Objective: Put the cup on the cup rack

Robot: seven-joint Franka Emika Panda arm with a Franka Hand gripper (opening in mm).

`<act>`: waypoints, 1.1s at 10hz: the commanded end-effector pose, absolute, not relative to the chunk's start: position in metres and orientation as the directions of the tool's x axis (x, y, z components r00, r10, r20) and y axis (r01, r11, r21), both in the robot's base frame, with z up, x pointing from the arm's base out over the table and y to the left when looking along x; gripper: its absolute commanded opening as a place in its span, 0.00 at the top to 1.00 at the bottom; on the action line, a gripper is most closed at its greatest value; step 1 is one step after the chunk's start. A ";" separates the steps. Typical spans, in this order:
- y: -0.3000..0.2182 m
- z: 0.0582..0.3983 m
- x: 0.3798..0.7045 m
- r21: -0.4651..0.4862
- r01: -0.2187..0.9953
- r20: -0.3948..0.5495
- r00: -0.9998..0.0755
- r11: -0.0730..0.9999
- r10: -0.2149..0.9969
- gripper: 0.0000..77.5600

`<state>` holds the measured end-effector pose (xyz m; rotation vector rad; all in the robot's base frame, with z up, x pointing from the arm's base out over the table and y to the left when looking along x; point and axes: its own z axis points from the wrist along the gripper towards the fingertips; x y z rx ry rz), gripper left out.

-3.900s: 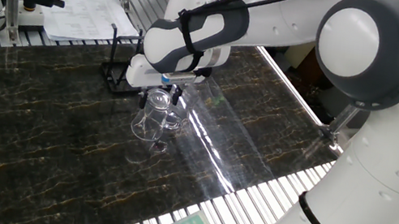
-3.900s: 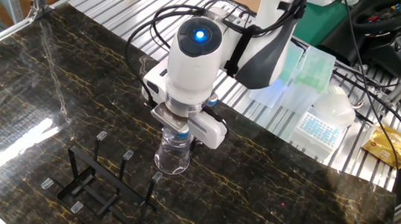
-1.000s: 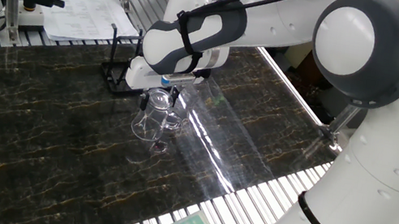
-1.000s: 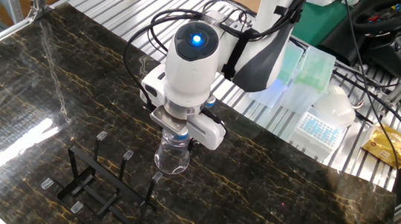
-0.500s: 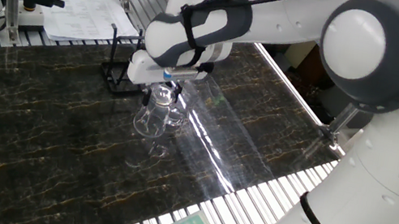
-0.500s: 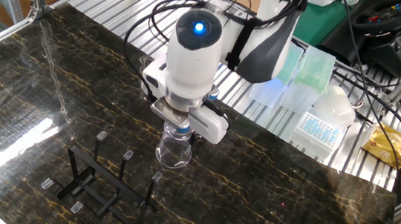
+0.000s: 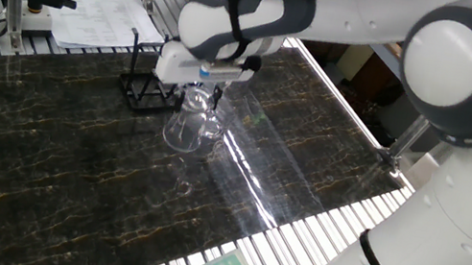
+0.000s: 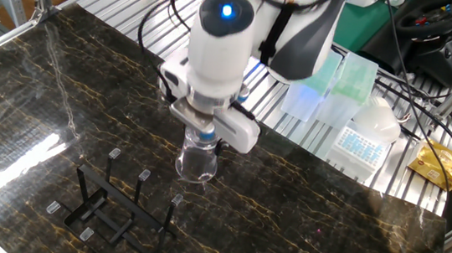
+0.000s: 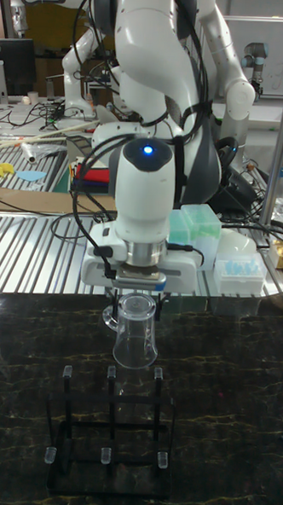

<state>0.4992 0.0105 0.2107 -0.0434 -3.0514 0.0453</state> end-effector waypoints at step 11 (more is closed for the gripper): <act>0.005 0.283 0.519 -0.031 0.102 0.040 -0.994 0.994 0.103 0.99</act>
